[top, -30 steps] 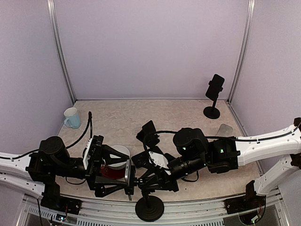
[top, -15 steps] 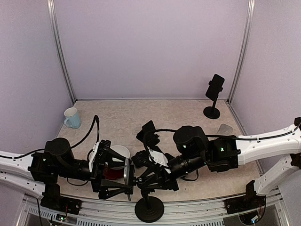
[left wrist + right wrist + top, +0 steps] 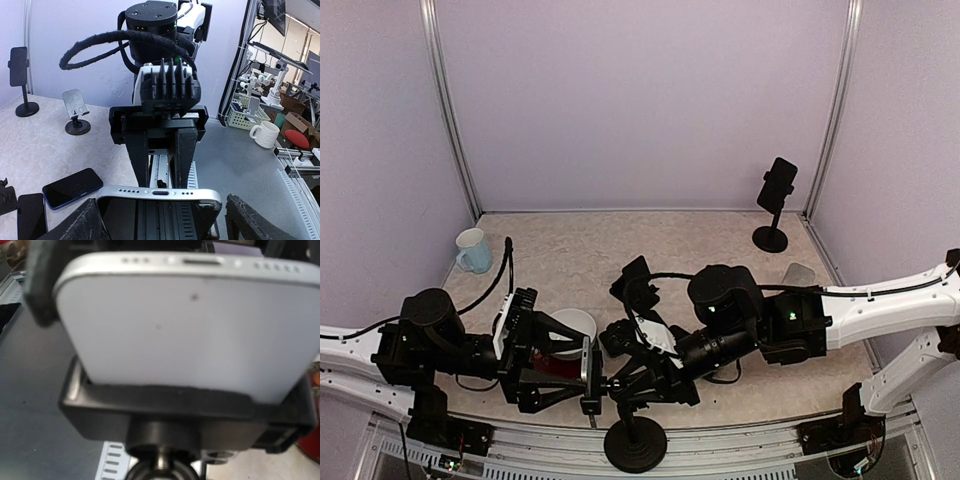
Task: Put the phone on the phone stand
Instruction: Pass from the right arm to the left, then place the phone stand with the phone at the corner of the board.
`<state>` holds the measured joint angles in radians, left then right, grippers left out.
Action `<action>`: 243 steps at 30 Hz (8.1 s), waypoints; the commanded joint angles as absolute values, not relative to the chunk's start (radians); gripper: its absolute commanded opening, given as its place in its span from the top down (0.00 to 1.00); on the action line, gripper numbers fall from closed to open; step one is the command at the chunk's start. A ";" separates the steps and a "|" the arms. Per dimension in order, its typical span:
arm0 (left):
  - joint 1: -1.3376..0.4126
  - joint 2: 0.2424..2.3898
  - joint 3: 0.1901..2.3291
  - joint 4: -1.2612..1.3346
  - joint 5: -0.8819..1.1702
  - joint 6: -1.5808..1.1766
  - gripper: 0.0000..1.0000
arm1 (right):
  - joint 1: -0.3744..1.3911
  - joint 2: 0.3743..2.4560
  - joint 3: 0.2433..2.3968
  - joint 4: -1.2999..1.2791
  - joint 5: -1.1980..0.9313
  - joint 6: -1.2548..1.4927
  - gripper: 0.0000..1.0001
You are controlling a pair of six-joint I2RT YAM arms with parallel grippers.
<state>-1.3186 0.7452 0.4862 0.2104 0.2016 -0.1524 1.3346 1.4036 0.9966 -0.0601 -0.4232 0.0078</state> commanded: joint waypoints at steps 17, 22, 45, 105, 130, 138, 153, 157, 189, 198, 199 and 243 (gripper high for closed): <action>-1.310 0.810 0.487 0.254 0.231 -0.149 0.55 | 1.339 1.410 1.092 0.033 -0.465 -0.004 1.00; -1.310 0.793 0.487 0.260 0.165 -0.162 0.61 | 1.339 1.405 1.088 0.021 -0.425 -0.008 0.70; -1.345 0.838 0.621 0.348 -0.143 -0.196 0.51 | 1.229 1.214 0.922 0.093 -0.054 0.145 0.00; -0.381 0.838 0.759 -0.020 -0.707 -0.300 0.47 | 1.085 0.958 0.700 0.018 0.177 0.322 0.00; -0.344 0.861 0.712 0.026 -0.957 -0.350 0.48 | 1.040 1.026 0.684 0.069 0.110 0.307 0.00; -0.344 0.912 0.702 0.075 -0.954 -0.354 0.48 | 1.039 1.035 0.674 0.077 0.092 0.319 0.00; -0.353 0.946 0.703 0.209 -1.042 -0.286 0.52 | 1.036 1.007 0.634 0.084 0.083 0.326 0.00; -0.374 0.949 0.723 0.180 -1.033 -0.297 0.52 | 1.035 0.994 0.625 0.083 0.087 0.326 0.00; -0.441 0.982 0.560 0.462 -1.177 -0.181 0.44 | 1.026 0.999 0.607 0.097 0.073 0.333 0.00; -0.461 0.959 0.546 0.390 -1.161 -0.255 0.25 | 1.023 1.001 0.606 0.095 0.072 0.333 0.00; -0.465 0.956 0.547 0.381 -1.161 -0.260 0.23 | 1.023 1.004 0.606 0.097 0.072 0.333 0.00; -1.118 0.784 0.577 0.235 -1.013 -0.263 0.01 | 1.017 1.260 0.733 -0.030 -0.002 0.335 0.00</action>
<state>-1.0943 0.7666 0.5980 0.2504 -1.1278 -0.2214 1.0298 1.2346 0.7090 0.0231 0.0017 0.3347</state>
